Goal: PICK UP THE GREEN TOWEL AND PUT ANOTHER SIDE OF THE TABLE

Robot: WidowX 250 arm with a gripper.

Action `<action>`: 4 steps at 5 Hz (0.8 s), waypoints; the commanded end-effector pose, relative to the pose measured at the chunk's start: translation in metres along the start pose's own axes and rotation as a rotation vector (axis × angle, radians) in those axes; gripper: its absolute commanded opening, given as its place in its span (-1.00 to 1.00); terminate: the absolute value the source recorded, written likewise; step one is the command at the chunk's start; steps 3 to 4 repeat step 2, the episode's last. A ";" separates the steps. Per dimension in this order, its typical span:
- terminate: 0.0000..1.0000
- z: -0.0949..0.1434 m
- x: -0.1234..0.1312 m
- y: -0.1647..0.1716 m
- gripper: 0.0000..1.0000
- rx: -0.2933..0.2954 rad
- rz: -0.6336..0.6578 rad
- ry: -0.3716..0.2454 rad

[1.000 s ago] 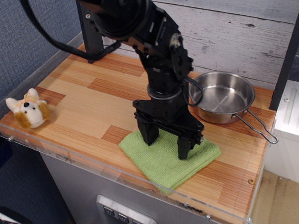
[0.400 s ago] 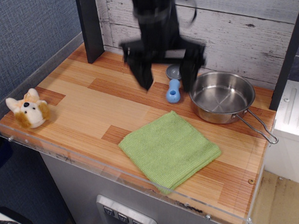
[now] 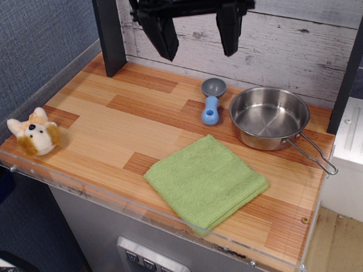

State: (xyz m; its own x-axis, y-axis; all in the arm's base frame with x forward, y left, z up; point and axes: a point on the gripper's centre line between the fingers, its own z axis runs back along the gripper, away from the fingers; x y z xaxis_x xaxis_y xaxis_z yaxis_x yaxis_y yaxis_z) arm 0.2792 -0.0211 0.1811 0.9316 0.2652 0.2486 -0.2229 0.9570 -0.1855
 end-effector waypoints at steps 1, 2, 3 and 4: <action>-1.00 0.016 0.000 0.000 1.00 -0.016 -0.012 -0.048; 1.00 0.016 0.000 0.000 1.00 -0.016 -0.012 -0.048; 1.00 0.016 0.000 0.000 1.00 -0.016 -0.012 -0.048; 1.00 0.016 0.000 0.000 1.00 -0.016 -0.012 -0.048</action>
